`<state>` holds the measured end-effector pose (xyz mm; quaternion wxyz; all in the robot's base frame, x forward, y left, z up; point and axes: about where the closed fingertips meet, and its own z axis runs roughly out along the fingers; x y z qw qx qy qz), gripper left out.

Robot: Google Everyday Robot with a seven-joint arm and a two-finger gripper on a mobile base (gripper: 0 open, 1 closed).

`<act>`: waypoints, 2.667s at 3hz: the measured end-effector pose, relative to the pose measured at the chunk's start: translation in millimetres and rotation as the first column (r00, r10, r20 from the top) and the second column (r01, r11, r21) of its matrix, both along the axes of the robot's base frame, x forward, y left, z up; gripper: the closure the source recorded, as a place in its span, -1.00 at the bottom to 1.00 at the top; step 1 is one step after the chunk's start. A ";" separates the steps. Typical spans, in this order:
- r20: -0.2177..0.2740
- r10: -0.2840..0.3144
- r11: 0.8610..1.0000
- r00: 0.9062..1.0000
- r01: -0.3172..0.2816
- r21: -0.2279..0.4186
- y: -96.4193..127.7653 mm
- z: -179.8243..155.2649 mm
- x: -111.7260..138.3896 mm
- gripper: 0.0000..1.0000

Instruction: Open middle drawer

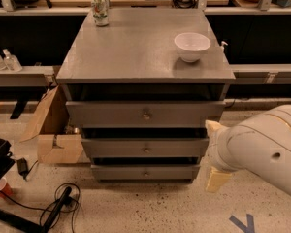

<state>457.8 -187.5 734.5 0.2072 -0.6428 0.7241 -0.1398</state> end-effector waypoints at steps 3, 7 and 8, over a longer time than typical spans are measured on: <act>-0.067 0.141 0.983 0.988 -0.148 -0.111 57.9 -113.7 3.2 -1.00; -0.103 0.188 0.972 0.977 -0.200 -0.122 76.3 -244.0 134.8 -1.00; -0.124 0.155 0.971 0.980 -0.174 -0.162 71.2 -269.1 174.6 -1.00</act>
Offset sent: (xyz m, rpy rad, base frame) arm -0.0034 0.0582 -0.1276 -0.2679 0.0538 0.2222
